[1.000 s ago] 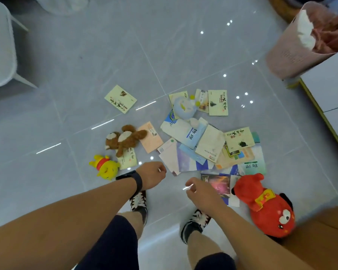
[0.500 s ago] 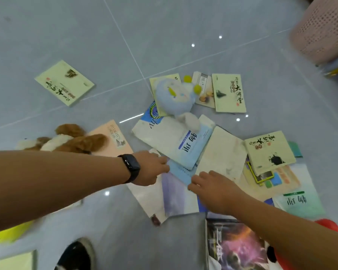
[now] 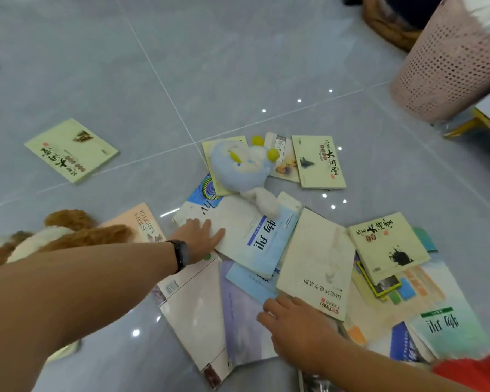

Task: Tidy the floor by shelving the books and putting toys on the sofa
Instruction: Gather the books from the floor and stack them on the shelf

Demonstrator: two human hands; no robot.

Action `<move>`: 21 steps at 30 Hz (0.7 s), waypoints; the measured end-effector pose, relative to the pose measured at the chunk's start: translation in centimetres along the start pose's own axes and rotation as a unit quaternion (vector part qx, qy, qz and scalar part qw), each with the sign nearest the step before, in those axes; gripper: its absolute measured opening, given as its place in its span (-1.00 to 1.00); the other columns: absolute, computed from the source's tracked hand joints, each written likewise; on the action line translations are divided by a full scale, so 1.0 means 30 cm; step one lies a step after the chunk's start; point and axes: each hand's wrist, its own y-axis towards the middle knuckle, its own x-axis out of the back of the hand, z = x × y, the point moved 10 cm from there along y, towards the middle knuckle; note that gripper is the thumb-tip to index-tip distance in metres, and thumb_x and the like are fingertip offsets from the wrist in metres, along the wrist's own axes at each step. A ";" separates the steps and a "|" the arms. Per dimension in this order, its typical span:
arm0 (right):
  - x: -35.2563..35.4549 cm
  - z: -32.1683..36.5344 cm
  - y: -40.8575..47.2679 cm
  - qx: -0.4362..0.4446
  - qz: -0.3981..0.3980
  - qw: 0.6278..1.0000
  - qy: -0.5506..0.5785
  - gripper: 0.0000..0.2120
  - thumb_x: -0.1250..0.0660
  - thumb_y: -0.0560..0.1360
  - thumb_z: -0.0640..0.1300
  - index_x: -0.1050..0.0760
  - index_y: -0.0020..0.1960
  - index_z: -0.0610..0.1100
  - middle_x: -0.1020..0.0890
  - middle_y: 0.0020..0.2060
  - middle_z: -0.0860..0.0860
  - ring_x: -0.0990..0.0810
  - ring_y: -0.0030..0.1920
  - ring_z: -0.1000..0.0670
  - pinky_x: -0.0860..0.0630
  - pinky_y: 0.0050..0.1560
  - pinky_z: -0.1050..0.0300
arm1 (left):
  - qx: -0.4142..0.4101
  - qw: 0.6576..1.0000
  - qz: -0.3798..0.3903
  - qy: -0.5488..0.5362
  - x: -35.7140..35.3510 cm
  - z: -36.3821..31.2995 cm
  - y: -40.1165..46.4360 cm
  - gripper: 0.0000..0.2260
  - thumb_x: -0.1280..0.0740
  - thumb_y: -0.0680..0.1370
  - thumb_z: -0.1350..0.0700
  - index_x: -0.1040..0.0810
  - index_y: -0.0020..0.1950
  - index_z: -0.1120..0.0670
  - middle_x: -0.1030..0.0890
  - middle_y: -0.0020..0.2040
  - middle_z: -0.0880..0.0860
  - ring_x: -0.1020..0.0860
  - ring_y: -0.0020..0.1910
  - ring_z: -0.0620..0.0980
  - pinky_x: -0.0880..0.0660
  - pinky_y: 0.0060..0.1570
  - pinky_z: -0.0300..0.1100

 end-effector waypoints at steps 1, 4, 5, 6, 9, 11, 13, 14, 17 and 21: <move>-0.018 0.003 -0.019 0.013 0.002 1.000 -0.007 -0.71 -0.32 0.32 -0.01 -0.48 0.04 0.03 -0.52 -0.06 0.03 -0.54 -0.13 -0.04 -0.53 -0.26 0.05 | -0.010 1.000 -0.015 0.013 0.007 0.001 0.012 -0.44 -0.06 0.71 0.07 0.12 0.64 0.11 -0.28 0.43 0.38 -0.44 0.26 0.33 -0.40 0.24 0.14; -0.052 -0.006 -0.087 0.064 -0.003 0.995 -0.077 -0.78 -0.22 0.35 0.02 -0.48 -0.01 0.07 -0.54 -0.09 0.07 -0.53 -0.18 0.01 -0.48 -0.29 0.12 | -0.046 0.996 -0.041 0.064 0.048 -0.033 0.027 -0.47 -0.09 0.71 0.11 0.04 0.62 0.22 -0.51 0.24 0.33 -0.55 0.16 0.27 -0.47 0.09 0.06; -0.055 -0.023 -0.099 0.074 0.007 0.994 -0.083 -0.78 -0.23 0.36 0.03 -0.47 0.00 0.07 -0.54 -0.09 0.07 -0.53 -0.17 0.01 -0.48 -0.28 0.12 | -0.055 0.994 -0.043 0.082 0.066 -0.040 0.021 -0.51 -0.10 0.71 0.14 -0.04 0.59 0.25 -0.56 0.21 0.29 -0.58 0.15 0.26 -0.47 0.06 0.03; -0.056 -0.055 -0.107 0.071 0.025 0.994 -0.081 -0.76 -0.28 0.37 0.03 -0.48 0.03 0.07 -0.54 -0.06 0.06 -0.53 -0.14 0.00 -0.49 -0.26 0.10 | -0.061 0.993 -0.048 0.090 0.096 -0.047 0.012 -0.58 -0.11 0.70 0.17 -0.16 0.54 0.24 -0.60 0.18 0.25 -0.59 0.14 0.25 -0.46 0.03 -0.01; 0.009 -0.163 -0.092 -0.012 0.038 0.998 -0.045 -0.64 -0.30 0.48 -0.04 -0.46 0.27 -0.01 -0.52 0.11 -0.02 -0.56 0.03 -0.11 -0.52 -0.10 -0.03 | -0.065 0.993 -0.059 0.075 0.213 -0.071 -0.057 -0.74 -0.17 0.64 0.24 -0.42 0.32 0.15 -0.64 0.14 0.15 -0.61 0.11 0.21 -0.43 -0.07 -0.05; 0.035 -0.241 -0.074 -0.142 0.039 0.986 0.081 -0.61 -0.20 0.60 -0.01 -0.36 0.41 -0.02 -0.46 0.22 -0.02 -0.53 0.14 -0.12 -0.49 0.00 -0.01 | -0.064 0.995 -0.069 0.025 0.257 -0.118 -0.118 -0.77 -0.21 0.60 0.20 -0.48 0.25 0.13 -0.64 0.12 0.13 -0.62 0.08 0.22 -0.41 -0.13 -0.05; 0.024 -0.298 -0.080 -0.276 0.021 0.924 0.262 -0.63 -0.17 0.64 0.07 -0.35 0.41 0.01 -0.48 0.16 0.01 -0.55 0.10 -0.06 -0.45 -0.05 0.09 | -0.064 0.995 -0.059 -0.053 0.248 -0.189 -0.187 -0.76 -0.25 0.60 0.10 -0.48 0.24 0.11 -0.63 0.12 0.14 -0.61 0.09 0.23 -0.37 -0.13 -0.06; 0.011 -0.315 -0.090 -0.320 0.013 0.886 0.336 -0.66 -0.18 0.64 0.10 -0.39 0.37 0.01 -0.52 0.08 0.03 -0.58 0.03 -0.03 -0.44 -0.11 0.12 | -0.069 0.992 -0.050 -0.096 0.237 -0.229 -0.218 -0.74 -0.27 0.59 0.03 -0.47 0.24 0.09 -0.62 0.12 0.14 -0.61 0.09 0.24 -0.35 -0.11 -0.06; -0.056 -0.276 -0.112 -0.388 0.046 0.710 0.585 -0.68 -0.18 0.64 0.19 -0.47 0.21 -0.02 -0.61 0.03 -0.04 -0.61 -0.17 -0.02 -0.55 -0.20 0.11 | -0.083 0.970 -0.008 -0.230 0.168 -0.333 -0.300 -0.72 -0.28 0.54 -0.08 -0.45 0.15 0.05 -0.61 0.05 0.12 -0.58 -0.05 0.20 -0.38 -0.15 -0.10; -0.015 -0.192 -0.091 -0.360 0.052 0.579 0.730 -0.59 -0.24 0.61 0.25 -0.54 0.23 -0.03 -0.67 0.08 -0.12 -0.65 -0.14 -0.09 -0.63 -0.25 0.06 | -0.112 0.934 0.012 -0.339 0.143 -0.443 -0.331 -0.75 -0.24 0.55 -0.11 -0.44 0.06 0.04 -0.60 -0.02 0.08 -0.51 -0.16 0.10 -0.51 -0.12 -0.05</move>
